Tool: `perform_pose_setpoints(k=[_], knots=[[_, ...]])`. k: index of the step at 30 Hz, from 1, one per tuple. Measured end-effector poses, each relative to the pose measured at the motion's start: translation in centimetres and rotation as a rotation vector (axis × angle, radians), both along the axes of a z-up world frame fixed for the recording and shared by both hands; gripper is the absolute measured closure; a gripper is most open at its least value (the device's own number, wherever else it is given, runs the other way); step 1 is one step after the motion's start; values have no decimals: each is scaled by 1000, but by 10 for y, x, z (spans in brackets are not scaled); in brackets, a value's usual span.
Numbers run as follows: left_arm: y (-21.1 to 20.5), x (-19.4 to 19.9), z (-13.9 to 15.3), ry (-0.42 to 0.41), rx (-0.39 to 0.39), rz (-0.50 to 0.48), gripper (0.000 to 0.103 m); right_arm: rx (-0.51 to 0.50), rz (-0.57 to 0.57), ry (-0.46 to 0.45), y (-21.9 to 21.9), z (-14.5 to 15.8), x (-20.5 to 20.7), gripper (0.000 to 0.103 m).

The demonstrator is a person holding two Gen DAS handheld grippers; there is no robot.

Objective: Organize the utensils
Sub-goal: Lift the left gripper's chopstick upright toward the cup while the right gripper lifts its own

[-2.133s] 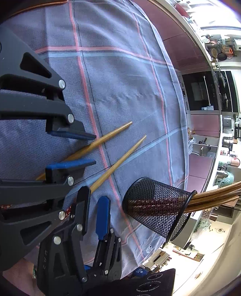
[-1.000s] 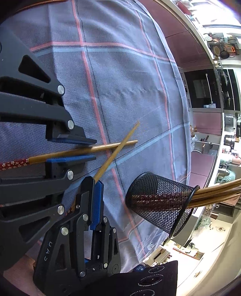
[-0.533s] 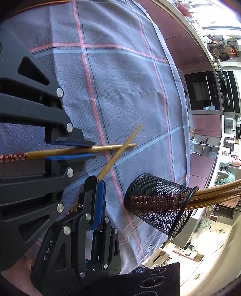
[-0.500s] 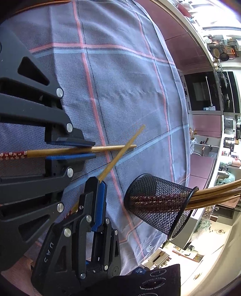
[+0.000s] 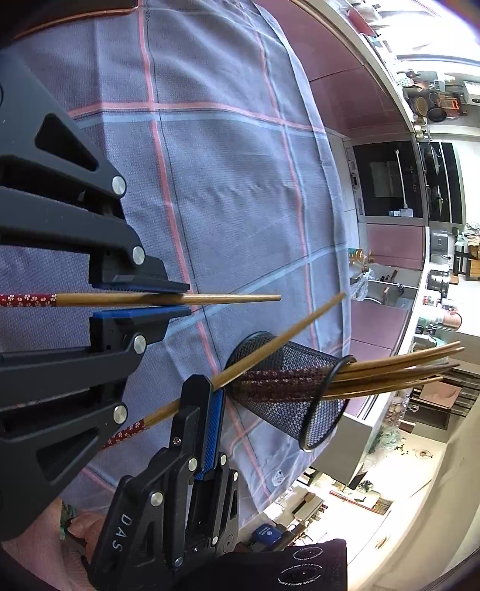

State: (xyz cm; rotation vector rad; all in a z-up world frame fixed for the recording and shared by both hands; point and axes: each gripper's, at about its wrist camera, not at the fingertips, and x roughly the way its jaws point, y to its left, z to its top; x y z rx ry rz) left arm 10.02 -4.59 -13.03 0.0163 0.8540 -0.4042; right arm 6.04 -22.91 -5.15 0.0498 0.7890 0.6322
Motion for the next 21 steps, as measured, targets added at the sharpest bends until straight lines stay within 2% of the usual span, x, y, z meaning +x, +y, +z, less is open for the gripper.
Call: perform_pose_setpoints(k=[21], knots=[[5,-16,47,-61,-125,-54,95,76,-57,-72,-32,30,-8,97]])
